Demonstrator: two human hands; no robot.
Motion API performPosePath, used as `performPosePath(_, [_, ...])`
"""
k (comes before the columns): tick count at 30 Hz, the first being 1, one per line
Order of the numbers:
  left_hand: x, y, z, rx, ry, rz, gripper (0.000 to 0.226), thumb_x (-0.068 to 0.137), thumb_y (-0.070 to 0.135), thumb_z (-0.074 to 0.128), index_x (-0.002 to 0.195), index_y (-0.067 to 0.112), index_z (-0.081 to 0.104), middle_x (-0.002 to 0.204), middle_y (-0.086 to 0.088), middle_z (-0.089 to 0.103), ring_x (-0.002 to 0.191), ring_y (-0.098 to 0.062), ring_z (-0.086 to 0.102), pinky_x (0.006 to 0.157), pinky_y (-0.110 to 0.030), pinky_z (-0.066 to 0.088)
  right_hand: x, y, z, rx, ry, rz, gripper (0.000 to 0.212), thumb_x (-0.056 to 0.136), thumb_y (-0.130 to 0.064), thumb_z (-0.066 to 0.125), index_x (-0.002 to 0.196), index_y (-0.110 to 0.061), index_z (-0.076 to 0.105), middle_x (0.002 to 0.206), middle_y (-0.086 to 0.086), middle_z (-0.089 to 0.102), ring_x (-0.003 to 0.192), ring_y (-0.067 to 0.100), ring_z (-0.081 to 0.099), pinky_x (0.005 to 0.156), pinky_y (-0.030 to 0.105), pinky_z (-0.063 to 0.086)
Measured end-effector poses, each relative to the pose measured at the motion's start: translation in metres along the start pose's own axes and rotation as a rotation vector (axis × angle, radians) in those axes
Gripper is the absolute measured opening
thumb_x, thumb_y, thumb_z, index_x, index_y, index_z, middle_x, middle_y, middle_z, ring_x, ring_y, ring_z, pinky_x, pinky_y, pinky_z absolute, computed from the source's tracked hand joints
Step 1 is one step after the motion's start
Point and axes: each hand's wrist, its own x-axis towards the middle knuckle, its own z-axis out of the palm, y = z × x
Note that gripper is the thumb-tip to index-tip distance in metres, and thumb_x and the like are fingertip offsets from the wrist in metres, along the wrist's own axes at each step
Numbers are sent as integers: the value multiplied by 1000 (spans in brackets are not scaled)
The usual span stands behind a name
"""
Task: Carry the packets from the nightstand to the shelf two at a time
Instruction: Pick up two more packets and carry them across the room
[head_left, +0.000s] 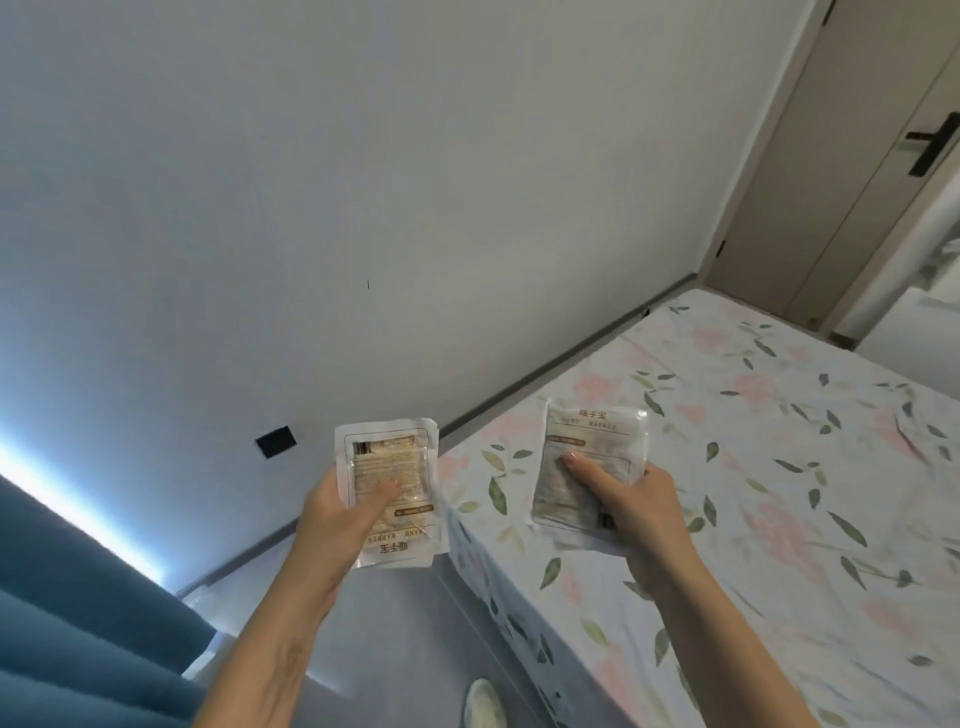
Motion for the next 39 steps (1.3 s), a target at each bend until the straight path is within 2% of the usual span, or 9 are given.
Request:
performPosePath(6, [133, 52, 7, 14, 18, -22, 21, 85, 16, 70, 105, 22, 67, 96, 1, 75, 91, -20, 71, 80, -42, 57, 129, -42, 61, -11, -27, 16, 15, 79, -16, 77, 93, -16, 73, 83, 0, 78, 76, 17, 75, 62, 28, 59])
performPosePath(9, [187, 65, 1, 7, 16, -51, 18, 85, 17, 70, 101, 25, 67, 92, 4, 76, 88, -19, 72, 79, -44, 57, 181, -57, 91, -5, -35, 22, 14, 78, -16, 78, 92, -16, 73, 82, -1, 78, 75, 15, 75, 58, 24, 57])
performPosePath(11, [223, 69, -6, 19, 15, -63, 17, 85, 18, 70, 100, 26, 68, 90, 7, 76, 87, -18, 72, 77, -41, 57, 214, -61, 112, 1, -38, 35, 17, 78, -18, 78, 94, -16, 73, 84, 0, 78, 76, 16, 75, 59, 25, 57])
performPosePath(13, [261, 73, -12, 36, 8, -60, 15, 86, 17, 68, 98, 26, 67, 85, 11, 76, 82, -13, 72, 70, -31, 56, 247, -63, 133, 3, -29, 53, 20, 77, -19, 78, 97, -15, 73, 86, 1, 78, 77, 18, 75, 62, 28, 58])
performPosePath(16, [322, 79, -20, 60, -21, -67, 15, 87, 18, 68, 97, 28, 66, 81, 16, 75, 78, -9, 72, 60, -21, 52, 294, -62, 168, 22, 7, 70, 21, 77, -18, 78, 97, -12, 73, 85, 3, 78, 76, 19, 75, 59, 27, 57])
performPosePath(24, [495, 123, -25, 96, -235, -29, 19, 86, 16, 68, 102, 25, 65, 88, 9, 76, 77, -7, 72, 56, -17, 53, 415, -81, 253, 101, 128, 64, 18, 79, -14, 77, 97, -12, 74, 87, 5, 78, 78, 22, 75, 60, 31, 59])
performPosePath(28, [561, 144, -6, 120, -345, -23, 19, 87, 13, 68, 103, 22, 66, 94, 3, 76, 79, -9, 73, 61, -21, 55, 462, -97, 266, 112, 204, 55, 20, 79, -15, 77, 98, -12, 74, 88, 5, 78, 79, 21, 75, 60, 31, 59])
performPosePath(31, [602, 154, 20, 149, -431, -18, 19, 87, 15, 69, 104, 23, 66, 94, 4, 76, 82, -10, 73, 66, -24, 56, 492, -107, 261, 128, 282, 46, 17, 79, -15, 77, 96, -13, 74, 86, 5, 78, 77, 20, 75, 55, 28, 57])
performPosePath(39, [704, 172, 122, 173, -585, -37, 22, 86, 18, 70, 106, 22, 65, 95, 3, 75, 85, -14, 73, 72, -30, 58, 590, -125, 214, 134, 450, 1, 21, 80, -15, 76, 101, -11, 74, 89, 5, 78, 81, 21, 75, 67, 33, 59])
